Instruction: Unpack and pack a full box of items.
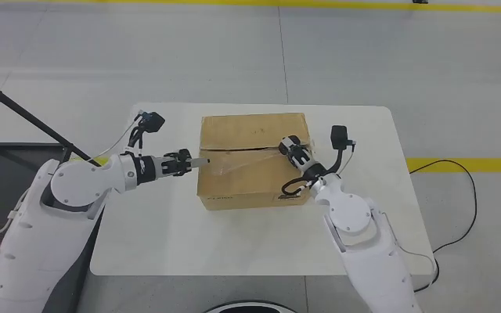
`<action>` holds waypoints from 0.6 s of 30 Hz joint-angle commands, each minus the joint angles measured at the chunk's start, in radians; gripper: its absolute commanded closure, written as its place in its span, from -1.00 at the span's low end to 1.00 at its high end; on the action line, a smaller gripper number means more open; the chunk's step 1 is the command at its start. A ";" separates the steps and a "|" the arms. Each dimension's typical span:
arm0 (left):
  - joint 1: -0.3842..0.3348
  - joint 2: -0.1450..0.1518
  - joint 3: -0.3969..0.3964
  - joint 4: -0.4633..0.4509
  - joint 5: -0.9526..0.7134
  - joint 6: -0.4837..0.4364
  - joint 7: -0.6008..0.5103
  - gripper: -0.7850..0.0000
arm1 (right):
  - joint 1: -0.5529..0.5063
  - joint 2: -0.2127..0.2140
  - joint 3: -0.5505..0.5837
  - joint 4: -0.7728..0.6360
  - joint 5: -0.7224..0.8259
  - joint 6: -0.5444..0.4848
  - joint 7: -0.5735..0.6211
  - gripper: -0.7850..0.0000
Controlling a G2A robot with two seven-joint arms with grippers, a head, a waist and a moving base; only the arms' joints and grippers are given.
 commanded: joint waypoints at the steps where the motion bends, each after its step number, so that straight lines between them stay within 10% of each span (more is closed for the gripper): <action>1: 0.002 0.000 0.006 -0.003 0.002 0.001 -0.002 0.07 | -0.001 -0.001 0.001 0.000 0.000 -0.002 0.000 1.00; 7: 0.005 0.000 0.019 -0.011 0.037 0.005 0.009 0.29 | -0.002 -0.002 0.003 -0.001 0.001 -0.004 0.004 1.00; 13: -0.002 0.000 0.024 -0.008 0.055 0.009 0.018 0.95 | -0.004 -0.004 0.008 0.002 0.002 -0.005 0.005 1.00; 18: -0.010 0.000 0.028 -0.001 0.064 0.010 0.017 1.00 | -0.004 -0.005 0.012 0.004 0.001 -0.008 0.009 1.00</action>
